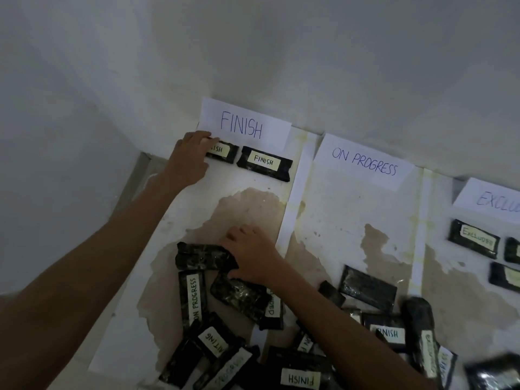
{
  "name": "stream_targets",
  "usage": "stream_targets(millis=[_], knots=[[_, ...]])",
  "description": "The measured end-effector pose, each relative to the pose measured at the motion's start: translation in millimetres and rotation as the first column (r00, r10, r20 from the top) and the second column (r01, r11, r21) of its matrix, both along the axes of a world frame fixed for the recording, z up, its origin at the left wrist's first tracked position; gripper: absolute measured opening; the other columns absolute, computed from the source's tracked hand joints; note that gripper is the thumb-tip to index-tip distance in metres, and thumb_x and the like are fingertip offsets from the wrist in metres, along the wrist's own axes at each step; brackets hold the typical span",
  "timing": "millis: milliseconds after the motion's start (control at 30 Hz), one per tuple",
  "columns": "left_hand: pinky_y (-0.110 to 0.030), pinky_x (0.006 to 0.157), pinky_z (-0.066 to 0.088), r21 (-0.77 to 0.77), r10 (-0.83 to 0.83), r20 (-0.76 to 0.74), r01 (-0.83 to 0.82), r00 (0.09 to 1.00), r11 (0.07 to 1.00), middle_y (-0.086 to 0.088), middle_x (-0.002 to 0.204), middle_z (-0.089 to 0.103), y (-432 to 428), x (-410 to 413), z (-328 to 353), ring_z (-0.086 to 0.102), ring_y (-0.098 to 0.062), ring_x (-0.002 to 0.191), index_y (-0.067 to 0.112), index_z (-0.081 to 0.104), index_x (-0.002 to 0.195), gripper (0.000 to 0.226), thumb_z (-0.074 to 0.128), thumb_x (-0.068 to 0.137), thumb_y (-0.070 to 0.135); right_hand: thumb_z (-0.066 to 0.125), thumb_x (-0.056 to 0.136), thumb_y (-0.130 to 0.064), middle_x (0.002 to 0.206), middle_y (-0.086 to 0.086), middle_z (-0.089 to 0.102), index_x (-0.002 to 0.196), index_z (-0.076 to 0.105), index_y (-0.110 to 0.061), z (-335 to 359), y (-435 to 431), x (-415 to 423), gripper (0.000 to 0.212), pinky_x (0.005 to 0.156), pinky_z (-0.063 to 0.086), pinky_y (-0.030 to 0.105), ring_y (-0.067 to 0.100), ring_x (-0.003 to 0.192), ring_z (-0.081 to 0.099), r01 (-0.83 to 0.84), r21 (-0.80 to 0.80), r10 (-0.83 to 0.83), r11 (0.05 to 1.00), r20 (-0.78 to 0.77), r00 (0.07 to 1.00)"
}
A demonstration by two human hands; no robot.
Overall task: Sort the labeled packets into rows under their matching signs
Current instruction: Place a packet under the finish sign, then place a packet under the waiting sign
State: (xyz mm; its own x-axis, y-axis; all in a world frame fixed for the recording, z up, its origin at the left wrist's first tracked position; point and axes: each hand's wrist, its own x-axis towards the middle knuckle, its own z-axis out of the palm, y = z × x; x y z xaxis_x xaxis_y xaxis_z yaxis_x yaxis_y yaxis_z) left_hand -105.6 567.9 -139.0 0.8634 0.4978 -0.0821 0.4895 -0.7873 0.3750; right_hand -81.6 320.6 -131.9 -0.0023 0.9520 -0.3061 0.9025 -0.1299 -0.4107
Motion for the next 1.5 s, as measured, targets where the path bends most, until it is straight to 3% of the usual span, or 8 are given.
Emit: stream_targets(millis=[167, 267, 467, 633, 733, 833, 1100, 1500], knots=[[-0.04, 0.101, 0.033, -0.236, 0.203, 0.19, -0.156, 0.961, 0.959, -0.015, 0.126, 0.053, -48, -49, 20, 0.046, -0.033, 0.117, 0.01, 0.057, 0.122, 0.04, 0.062, 0.082, 0.012, 0.072, 0.067, -0.035, 0.107, 0.012, 0.059, 0.114, 0.057, -0.012, 12, 1, -4, 0.055, 0.086, 0.045, 0.041, 0.031, 0.094, 0.054, 0.015, -0.018, -0.013, 1.0, 0.102, 0.995], [-0.029, 0.1, 0.033, -0.438, 0.448, 0.204, -0.328, 0.871, 0.837, -0.001, 0.122, 0.055, -85, -83, 43, 0.047, -0.015, 0.115, 0.016, 0.057, 0.121, 0.032, 0.057, 0.09, 0.019, 0.066, 0.068, -0.044, 0.089, 0.002, 0.064, 0.1, 0.062, -0.02, 37, -10, 5, 0.04, 0.076, 0.049, 0.032, 0.021, 0.079, 0.058, 0.323, -0.073, -0.331, 0.943, -0.164, 0.929], [-0.035, 0.092, 0.047, -0.789, 0.645, -0.08, -0.444, 0.76, 0.424, -0.001, 0.121, 0.056, -169, -113, 83, 0.056, -0.018, 0.107, 0.02, 0.052, 0.127, 0.036, 0.053, 0.092, 0.028, 0.039, 0.089, -0.021, 0.093, 0.016, 0.067, 0.092, 0.061, -0.008, 69, -50, 28, 0.026, 0.075, 0.047, 0.035, 0.026, 0.08, 0.065, 0.552, -0.648, -0.759, 0.526, -0.649, -0.039], [-0.041, 0.089, 0.051, -0.855, 0.523, -0.135, -0.366, 0.841, 0.368, -0.002, 0.115, 0.06, -220, -89, 95, 0.061, -0.016, 0.099, 0.021, 0.051, 0.126, 0.038, 0.059, 0.088, 0.024, 0.034, 0.092, -0.013, 0.089, 0.018, 0.066, 0.099, 0.056, -0.002, 76, -73, 14, 0.025, 0.069, 0.048, 0.034, 0.022, 0.069, 0.064, 0.559, -0.705, -0.72, 0.437, -0.646, -0.252], [-0.033, 0.081, 0.052, -0.907, 0.576, -0.118, -0.324, 0.809, 0.27, -0.004, 0.115, 0.059, -234, -75, 99, 0.06, -0.017, 0.099, 0.021, 0.036, 0.137, 0.055, 0.06, 0.088, 0.019, 0.038, 0.089, -0.018, 0.095, 0.02, 0.06, 0.095, 0.056, -0.007, 80, -89, 12, 0.022, 0.07, 0.046, 0.036, 0.027, 0.075, 0.059, 0.617, -0.683, -0.768, 0.391, -0.612, -0.19], [-0.033, 0.074, 0.054, -0.951, 0.645, -0.164, -0.292, 0.746, 0.096, -0.012, 0.115, 0.059, -238, -66, 97, 0.064, -0.023, 0.096, 0.021, 0.032, 0.136, 0.055, 0.059, 0.089, 0.016, 0.044, 0.078, -0.032, 0.109, 0.016, 0.064, 0.109, 0.061, -0.013, 82, -111, 17, 0.04, 0.082, 0.049, 0.042, 0.03, 0.092, 0.063, 0.68, -0.561, -0.801, 0.472, -0.596, 0.065], [-0.028, 0.064, 0.056, -0.923, 0.537, -0.131, -0.301, 0.833, 0.24, -0.011, 0.115, 0.059, -289, -26, 101, 0.065, -0.023, 0.094, 0.012, 0.046, 0.116, 0.037, 0.064, 0.085, 0.017, 0.074, 0.073, -0.029, 0.112, 0.006, 0.053, 0.125, 0.049, -0.013, 89, -180, 31, 0.06, 0.079, 0.047, 0.033, 0.021, 0.097, 0.052, 0.71, 0.089, -0.675, 0.699, -0.248, 0.695], [-0.033, 0.093, 0.043, -0.617, -0.071, 0.017, 0.067, 0.997, 0.784, 0.001, 0.122, 0.052, -414, 83, 127, 0.049, -0.015, 0.11, 0.025, 0.038, 0.134, 0.057, 0.061, 0.084, 0.04, 0.075, 0.069, -0.018, 0.114, 0.012, 0.055, 0.125, 0.056, -0.014, 115, -375, 151, 0.059, 0.083, 0.047, 0.041, 0.032, 0.101, 0.053, 0.772, 0.185, -0.794, 0.607, 0.121, 0.595]])
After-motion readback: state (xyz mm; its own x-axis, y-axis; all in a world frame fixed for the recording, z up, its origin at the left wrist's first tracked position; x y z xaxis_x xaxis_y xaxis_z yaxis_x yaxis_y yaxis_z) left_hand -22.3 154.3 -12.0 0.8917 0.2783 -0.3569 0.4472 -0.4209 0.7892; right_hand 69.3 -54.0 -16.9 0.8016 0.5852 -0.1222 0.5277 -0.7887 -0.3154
